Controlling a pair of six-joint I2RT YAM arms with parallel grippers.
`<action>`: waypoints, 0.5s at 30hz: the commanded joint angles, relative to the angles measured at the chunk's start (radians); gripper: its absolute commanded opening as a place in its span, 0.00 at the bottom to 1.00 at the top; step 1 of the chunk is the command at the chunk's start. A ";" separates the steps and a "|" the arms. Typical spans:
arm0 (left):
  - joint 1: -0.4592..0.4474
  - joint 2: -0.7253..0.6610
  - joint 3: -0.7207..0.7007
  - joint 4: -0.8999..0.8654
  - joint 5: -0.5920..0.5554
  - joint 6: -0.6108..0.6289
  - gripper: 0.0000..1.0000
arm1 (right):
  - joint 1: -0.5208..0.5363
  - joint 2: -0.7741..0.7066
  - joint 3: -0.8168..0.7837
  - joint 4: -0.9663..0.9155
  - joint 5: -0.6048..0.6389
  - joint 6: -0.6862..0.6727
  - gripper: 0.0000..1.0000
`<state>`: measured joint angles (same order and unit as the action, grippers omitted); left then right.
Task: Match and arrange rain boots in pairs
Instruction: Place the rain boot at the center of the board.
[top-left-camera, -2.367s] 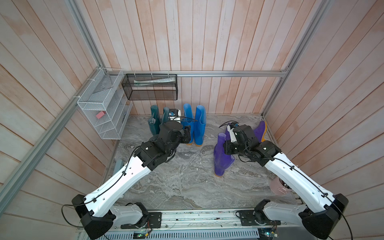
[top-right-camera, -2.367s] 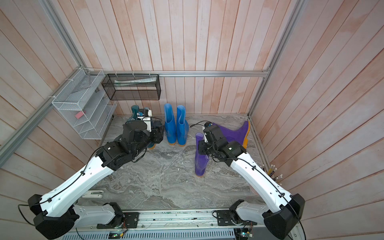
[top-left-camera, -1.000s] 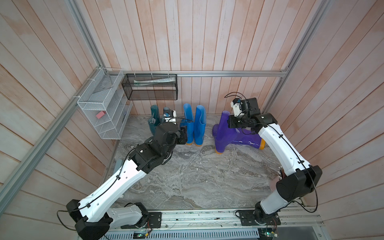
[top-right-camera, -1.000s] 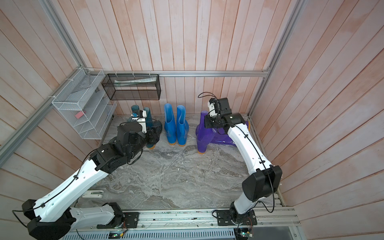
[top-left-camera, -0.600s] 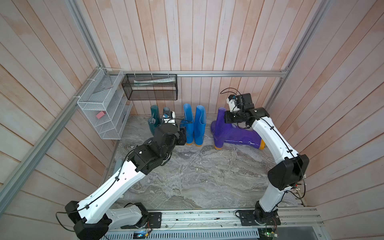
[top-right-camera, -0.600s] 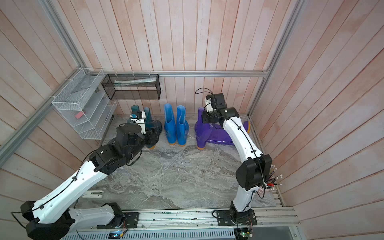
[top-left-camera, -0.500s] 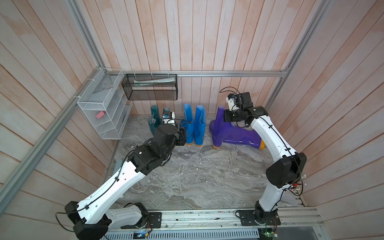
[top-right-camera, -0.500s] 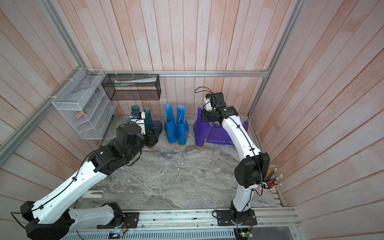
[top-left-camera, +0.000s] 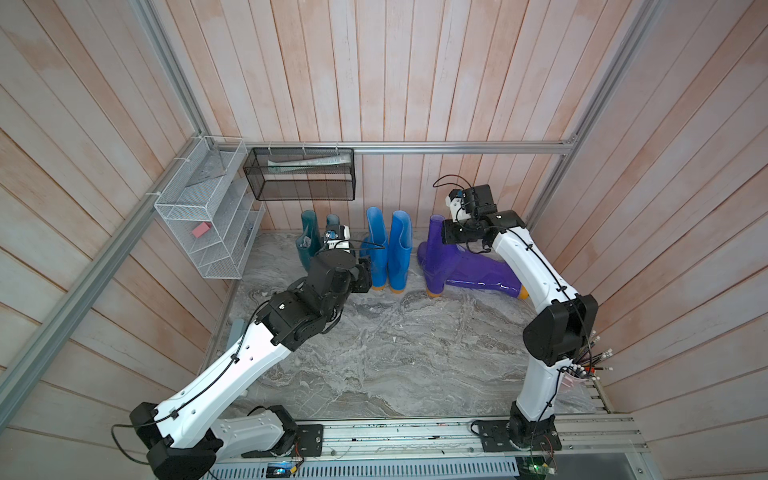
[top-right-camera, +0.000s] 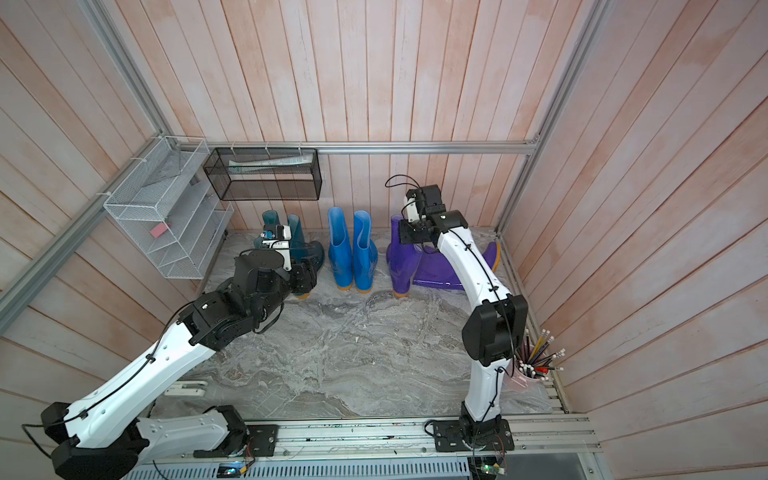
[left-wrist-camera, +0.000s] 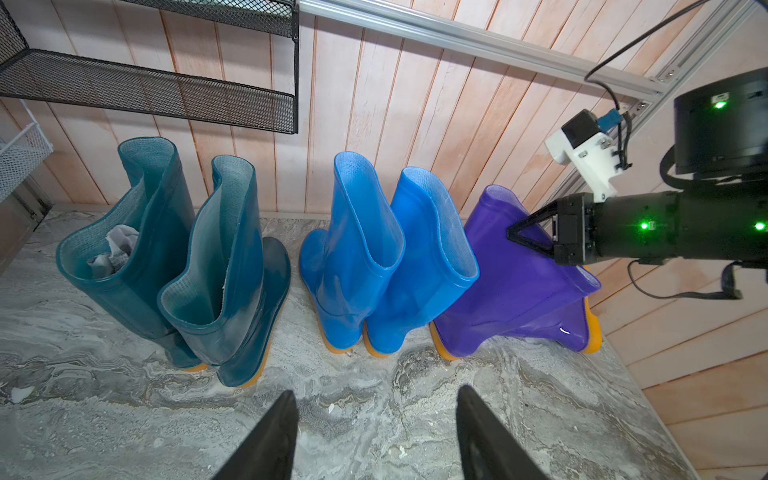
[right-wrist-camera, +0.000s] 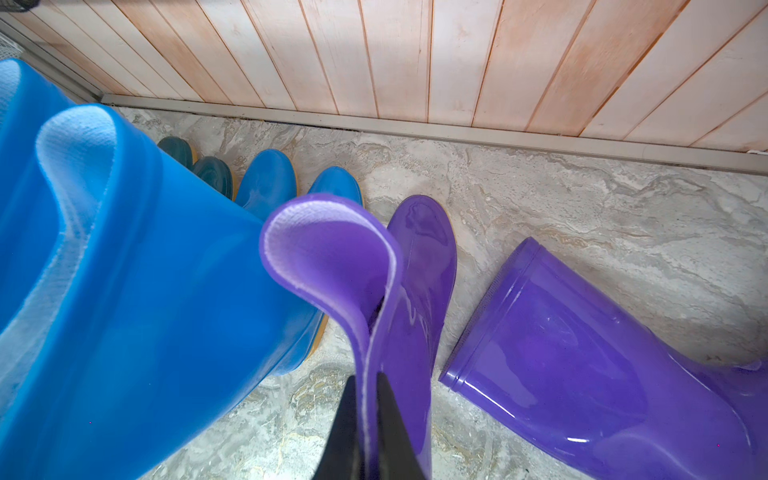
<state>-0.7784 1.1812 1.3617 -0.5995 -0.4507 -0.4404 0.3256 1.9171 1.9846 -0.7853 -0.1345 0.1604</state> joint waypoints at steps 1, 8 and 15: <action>0.001 -0.011 -0.009 -0.008 -0.012 -0.010 0.62 | -0.005 -0.004 0.042 0.064 -0.032 0.005 0.01; 0.000 -0.008 -0.006 -0.009 -0.006 -0.011 0.62 | -0.004 -0.001 0.045 0.071 -0.048 0.022 0.02; 0.001 -0.005 -0.005 -0.004 0.015 -0.007 0.62 | -0.003 -0.010 0.040 0.065 -0.044 0.022 0.08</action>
<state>-0.7784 1.1816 1.3617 -0.5995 -0.4492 -0.4419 0.3256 1.9171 1.9850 -0.7826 -0.1558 0.1761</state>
